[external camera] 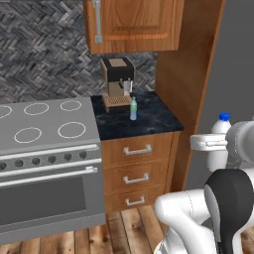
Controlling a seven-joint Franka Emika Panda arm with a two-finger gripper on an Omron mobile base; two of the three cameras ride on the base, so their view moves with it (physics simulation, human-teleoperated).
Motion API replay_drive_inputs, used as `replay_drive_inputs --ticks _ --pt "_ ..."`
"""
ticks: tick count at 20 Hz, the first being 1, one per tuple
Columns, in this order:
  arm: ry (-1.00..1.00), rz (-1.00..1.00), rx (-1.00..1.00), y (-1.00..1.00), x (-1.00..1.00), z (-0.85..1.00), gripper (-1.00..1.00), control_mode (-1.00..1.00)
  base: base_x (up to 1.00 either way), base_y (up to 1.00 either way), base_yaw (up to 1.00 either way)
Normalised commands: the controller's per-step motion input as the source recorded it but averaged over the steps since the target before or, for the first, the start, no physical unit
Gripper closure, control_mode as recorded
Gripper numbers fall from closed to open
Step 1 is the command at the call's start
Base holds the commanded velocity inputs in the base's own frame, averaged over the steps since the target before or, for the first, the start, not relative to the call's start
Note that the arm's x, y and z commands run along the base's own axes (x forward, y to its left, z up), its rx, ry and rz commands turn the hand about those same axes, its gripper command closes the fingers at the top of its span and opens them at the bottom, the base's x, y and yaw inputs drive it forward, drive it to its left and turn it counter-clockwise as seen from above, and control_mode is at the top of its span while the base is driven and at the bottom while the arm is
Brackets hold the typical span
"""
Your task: Take the bottled waters from the counter and place them in the freezer to freeze. Close the freezer door after placing the bottles.
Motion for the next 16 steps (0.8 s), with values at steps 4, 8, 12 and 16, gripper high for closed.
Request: replay_drive_inputs --ticks 4,8,12,16 --pt "0.0 0.0 0.0 0.0 0.0 0.0 1.0 1.0 -0.58 -0.17 0.0" --pt "0.0 0.0 0.0 0.0 0.0 0.0 1.0 1.0 -0.37 -0.13 0.0" --pt "0.0 0.0 0.0 0.0 0.0 0.0 1.0 1.0 -0.49 -0.33 0.0" --pt "0.0 0.0 0.0 0.0 0.0 0.0 1.0 1.0 -0.42 -0.44 0.0"
